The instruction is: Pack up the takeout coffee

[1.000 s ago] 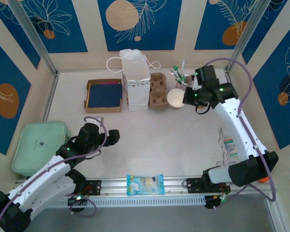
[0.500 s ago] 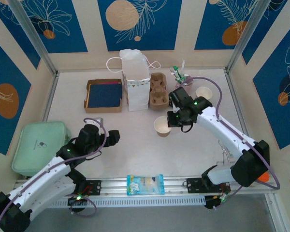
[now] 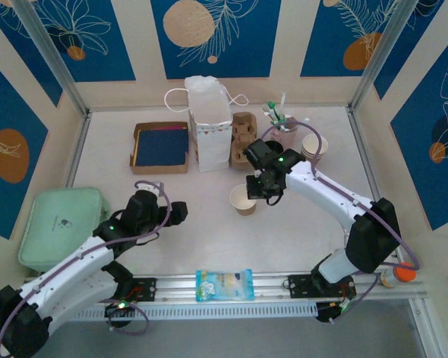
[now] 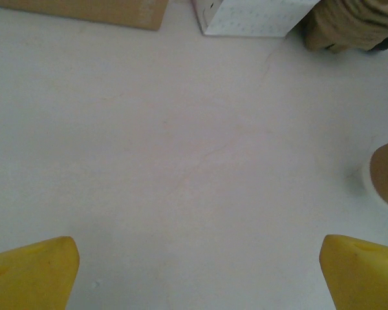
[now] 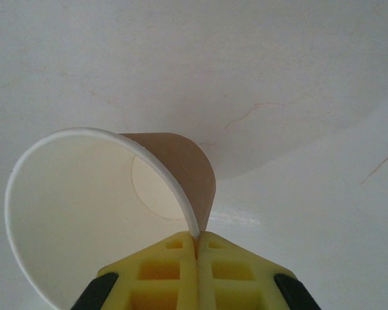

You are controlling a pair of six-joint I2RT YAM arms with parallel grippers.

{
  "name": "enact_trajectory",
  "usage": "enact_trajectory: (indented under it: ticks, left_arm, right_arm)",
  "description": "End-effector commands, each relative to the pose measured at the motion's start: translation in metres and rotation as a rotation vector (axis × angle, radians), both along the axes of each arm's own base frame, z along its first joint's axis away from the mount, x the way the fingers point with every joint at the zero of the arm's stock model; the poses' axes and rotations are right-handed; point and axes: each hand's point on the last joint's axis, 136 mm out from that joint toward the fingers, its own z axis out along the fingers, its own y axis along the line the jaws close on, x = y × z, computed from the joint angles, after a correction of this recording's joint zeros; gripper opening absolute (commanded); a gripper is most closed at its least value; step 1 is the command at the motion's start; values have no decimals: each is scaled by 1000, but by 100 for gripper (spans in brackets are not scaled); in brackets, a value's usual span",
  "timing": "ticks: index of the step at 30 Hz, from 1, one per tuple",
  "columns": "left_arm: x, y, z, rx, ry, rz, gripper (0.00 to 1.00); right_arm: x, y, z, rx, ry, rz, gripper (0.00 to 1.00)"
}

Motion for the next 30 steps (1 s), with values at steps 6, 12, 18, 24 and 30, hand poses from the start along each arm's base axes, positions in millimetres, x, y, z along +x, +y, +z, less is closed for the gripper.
enact_trajectory:
  ticks: [6, 12, 18, 24, 30]
  left_arm:
    - [2, -8, 17, -56, -32, -1, 95]
    - [-3, -4, 10, -62, -9, 12, 95]
    - [-3, -5, 5, -65, -5, 10, 95]
    - [-3, -7, 2, -63, 3, 1, 95]
    - [-3, -6, 2, -61, -1, 6, 95]
  right_arm:
    - [4, 11, 2, -7, -18, 4, 0]
    - [-1, 9, -3, -20, -5, 21, 0]
    - [-3, 13, -14, 4, 10, 27, 0]
    - [3, 16, -23, 39, 22, 3, 0]
    - [5, 16, -31, 40, 36, -5, 1]
